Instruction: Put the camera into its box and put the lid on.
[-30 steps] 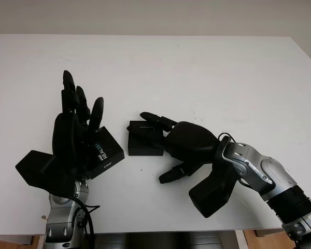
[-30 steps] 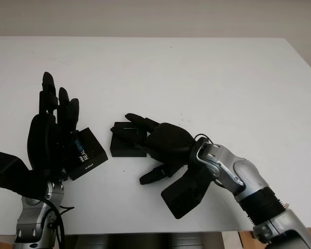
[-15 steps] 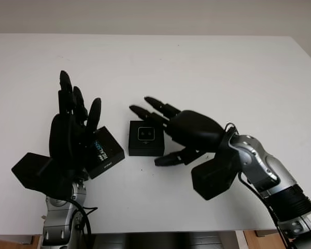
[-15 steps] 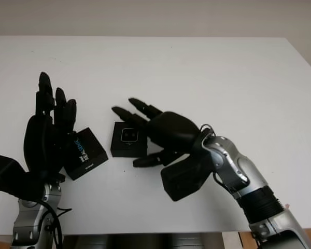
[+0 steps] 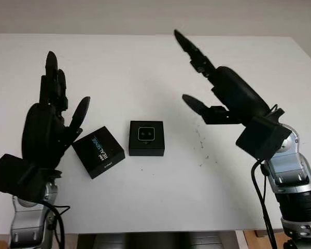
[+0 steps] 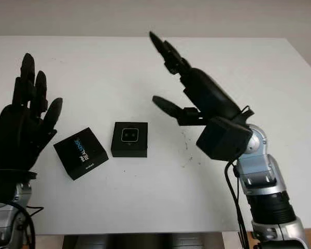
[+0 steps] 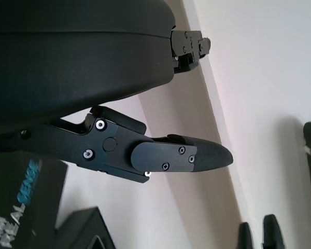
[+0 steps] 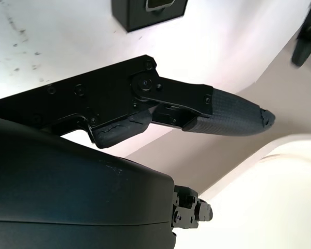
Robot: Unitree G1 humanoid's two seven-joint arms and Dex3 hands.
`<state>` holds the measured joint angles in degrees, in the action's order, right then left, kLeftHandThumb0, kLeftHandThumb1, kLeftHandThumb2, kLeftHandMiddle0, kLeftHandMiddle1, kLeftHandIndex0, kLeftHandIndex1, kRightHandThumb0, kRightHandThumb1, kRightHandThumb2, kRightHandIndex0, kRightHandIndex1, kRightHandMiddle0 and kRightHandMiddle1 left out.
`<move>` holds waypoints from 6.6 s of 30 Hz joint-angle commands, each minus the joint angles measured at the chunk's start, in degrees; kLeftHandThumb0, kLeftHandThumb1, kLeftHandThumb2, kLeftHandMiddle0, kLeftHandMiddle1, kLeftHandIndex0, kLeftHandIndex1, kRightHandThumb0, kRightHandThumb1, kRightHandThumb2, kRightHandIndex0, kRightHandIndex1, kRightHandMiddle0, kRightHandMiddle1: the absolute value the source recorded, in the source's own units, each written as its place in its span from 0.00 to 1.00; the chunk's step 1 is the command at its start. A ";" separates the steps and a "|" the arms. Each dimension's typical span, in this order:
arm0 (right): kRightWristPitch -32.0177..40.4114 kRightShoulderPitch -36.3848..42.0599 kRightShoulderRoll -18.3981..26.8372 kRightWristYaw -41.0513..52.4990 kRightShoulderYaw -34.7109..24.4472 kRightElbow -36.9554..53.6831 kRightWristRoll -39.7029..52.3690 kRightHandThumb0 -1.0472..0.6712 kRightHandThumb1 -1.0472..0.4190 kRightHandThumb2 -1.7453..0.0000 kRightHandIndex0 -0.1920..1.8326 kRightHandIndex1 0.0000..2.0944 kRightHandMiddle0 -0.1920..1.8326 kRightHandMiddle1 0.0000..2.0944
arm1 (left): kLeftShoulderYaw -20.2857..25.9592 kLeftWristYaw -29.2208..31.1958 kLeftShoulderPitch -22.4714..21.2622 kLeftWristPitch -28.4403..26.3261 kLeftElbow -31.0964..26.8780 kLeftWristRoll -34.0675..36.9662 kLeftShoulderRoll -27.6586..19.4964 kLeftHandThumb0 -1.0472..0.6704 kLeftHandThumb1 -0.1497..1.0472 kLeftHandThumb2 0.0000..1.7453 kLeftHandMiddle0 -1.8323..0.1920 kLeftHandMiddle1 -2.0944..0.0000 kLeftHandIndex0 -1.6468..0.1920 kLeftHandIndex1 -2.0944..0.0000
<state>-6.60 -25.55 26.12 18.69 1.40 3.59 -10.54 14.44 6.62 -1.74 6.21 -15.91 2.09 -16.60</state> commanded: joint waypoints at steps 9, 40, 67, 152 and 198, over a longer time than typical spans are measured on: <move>12.68 -0.49 -6.96 0.10 -4.90 0.38 14.90 0.14 0.00 0.62 0.01 0.00 0.02 0.01 | 3.38 -0.76 2.48 -2.29 -1.42 -12.95 -9.03 0.21 1.00 0.05 0.73 0.97 0.77 0.93; 19.82 -1.53 -7.73 -3.16 -7.17 0.68 18.68 0.16 0.00 0.59 0.01 0.02 0.01 0.02 | -6.37 10.34 8.05 -12.87 -8.67 -25.29 -15.74 0.05 0.91 0.03 1.00 1.00 1.00 1.00; 21.04 -0.84 -8.02 -4.31 -6.98 2.11 18.57 0.19 0.00 0.60 0.01 0.03 0.02 0.03 | -14.07 8.77 5.64 -14.43 -4.36 -37.99 -17.30 0.22 0.78 0.02 0.89 0.96 0.89 0.95; 24.00 0.09 -10.74 -6.51 -5.31 4.01 15.52 0.18 0.00 0.63 0.01 0.02 0.01 0.02 | -15.54 12.52 -15.93 -0.90 12.66 -13.55 -10.76 0.47 1.00 0.09 0.85 0.27 0.82 0.44; 23.17 1.21 -12.43 -8.42 -5.55 3.69 15.73 0.18 0.00 0.64 0.02 0.03 0.01 0.03 | -26.07 -0.91 -20.63 9.81 27.40 -26.65 -2.11 0.49 1.00 0.10 0.88 0.17 0.89 0.33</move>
<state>17.28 -24.67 13.42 10.19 -3.79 6.88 5.16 -11.05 6.63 -20.33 15.11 10.74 -24.15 -19.43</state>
